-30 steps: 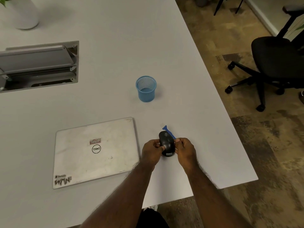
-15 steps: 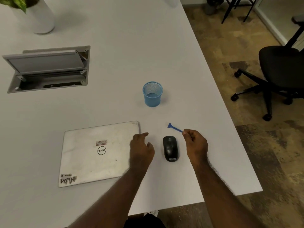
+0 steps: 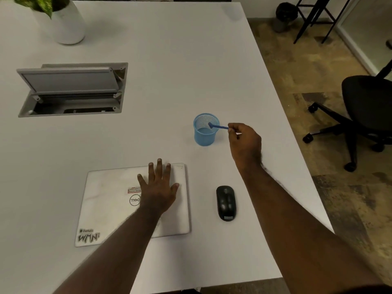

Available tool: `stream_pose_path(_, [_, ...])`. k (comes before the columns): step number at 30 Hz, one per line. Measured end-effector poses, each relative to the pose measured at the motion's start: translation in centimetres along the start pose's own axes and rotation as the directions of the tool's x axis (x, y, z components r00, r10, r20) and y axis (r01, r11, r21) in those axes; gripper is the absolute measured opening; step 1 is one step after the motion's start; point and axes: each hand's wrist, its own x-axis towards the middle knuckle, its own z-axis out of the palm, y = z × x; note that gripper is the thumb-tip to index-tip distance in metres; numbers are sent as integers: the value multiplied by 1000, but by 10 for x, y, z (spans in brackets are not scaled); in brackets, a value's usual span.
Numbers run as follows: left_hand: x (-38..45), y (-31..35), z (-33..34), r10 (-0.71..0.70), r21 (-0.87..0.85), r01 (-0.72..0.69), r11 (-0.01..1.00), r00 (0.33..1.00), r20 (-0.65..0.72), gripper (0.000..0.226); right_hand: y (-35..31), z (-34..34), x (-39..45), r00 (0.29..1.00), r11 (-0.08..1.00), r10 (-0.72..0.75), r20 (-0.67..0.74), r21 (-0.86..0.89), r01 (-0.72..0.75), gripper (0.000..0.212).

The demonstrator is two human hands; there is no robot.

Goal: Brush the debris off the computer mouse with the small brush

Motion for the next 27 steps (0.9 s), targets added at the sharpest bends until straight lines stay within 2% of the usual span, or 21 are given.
stream_pose_path(6, [7, -6, 7, 30, -3, -30, 1000, 999, 45, 70, -15, 26, 19, 991, 979, -91, 100, -175, 107, 27])
stream_pose_path(13, [9, -9, 11, 45, -3, -45, 999, 999, 23, 68, -14, 52, 23, 962, 929, -58, 267, -339, 150, 34])
stream_pose_path(18, [9, -10, 14, 53, 9, -53, 999, 998, 24, 68, -9, 63, 18, 955, 911, -63, 290, -373, 174, 33])
stream_pose_path(27, [5, -16, 7, 48, -23, -48, 999, 999, 11, 71, -18, 49, 10, 959, 942, -13, 283, -319, 107, 36])
